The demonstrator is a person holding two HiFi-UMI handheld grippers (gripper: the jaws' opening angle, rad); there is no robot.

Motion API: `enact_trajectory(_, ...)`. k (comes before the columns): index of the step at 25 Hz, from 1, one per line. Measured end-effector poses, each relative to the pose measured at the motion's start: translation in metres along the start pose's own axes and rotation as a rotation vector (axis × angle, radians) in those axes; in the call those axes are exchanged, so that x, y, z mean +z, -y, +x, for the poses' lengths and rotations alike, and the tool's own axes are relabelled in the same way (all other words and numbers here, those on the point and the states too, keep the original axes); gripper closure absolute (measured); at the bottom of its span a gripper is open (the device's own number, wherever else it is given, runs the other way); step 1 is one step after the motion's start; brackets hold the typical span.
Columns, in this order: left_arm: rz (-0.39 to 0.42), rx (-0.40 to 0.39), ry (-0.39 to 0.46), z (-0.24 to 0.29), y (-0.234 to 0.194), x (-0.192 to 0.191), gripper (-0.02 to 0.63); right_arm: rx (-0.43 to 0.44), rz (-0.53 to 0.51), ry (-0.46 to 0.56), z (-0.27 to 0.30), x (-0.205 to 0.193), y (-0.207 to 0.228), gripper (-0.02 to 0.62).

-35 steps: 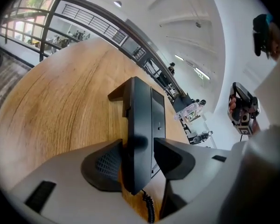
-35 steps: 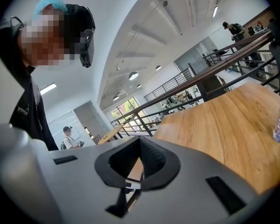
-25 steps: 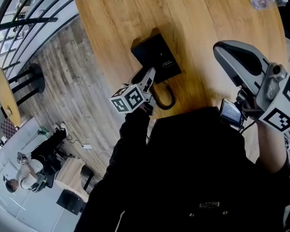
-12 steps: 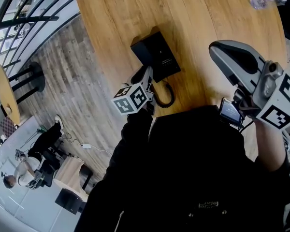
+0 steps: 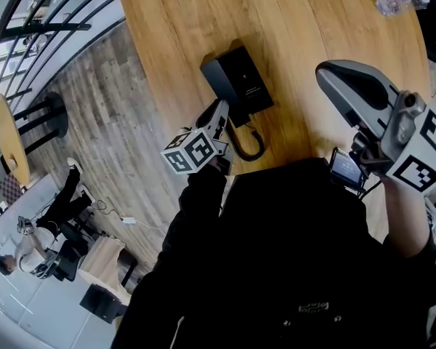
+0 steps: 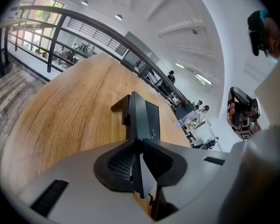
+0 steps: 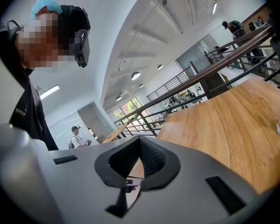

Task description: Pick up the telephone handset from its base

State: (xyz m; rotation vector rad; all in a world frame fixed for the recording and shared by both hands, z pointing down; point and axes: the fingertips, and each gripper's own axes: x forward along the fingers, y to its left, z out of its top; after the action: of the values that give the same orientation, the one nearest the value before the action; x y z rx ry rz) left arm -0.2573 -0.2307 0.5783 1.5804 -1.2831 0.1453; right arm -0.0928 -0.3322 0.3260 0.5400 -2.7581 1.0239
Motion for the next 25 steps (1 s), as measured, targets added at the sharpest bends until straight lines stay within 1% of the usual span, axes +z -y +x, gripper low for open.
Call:
enact_trajectory(8,0.005,-0.038,0.010,-0.005,0.001,0.005,0.555,0.010,-0.026,0.007,0.003,0.002,-0.018,0.578)
enact_trajectory(14,-0.013,-0.077,0.029,-0.024,0.006,0.006,0.565,-0.008,-0.047,0.023,-0.002,0.003,-0.043,0.578)
enact_trajectory(21,-0.003,-0.140,0.059,-0.044,0.018,0.015,0.572,-0.015,-0.083,0.055,-0.003,0.006,-0.071,0.578)
enact_trajectory(25,-0.048,-0.196,0.075,-0.050,0.022,0.013,0.575,-0.018,-0.088,0.072,-0.007,0.004,-0.088,0.578)
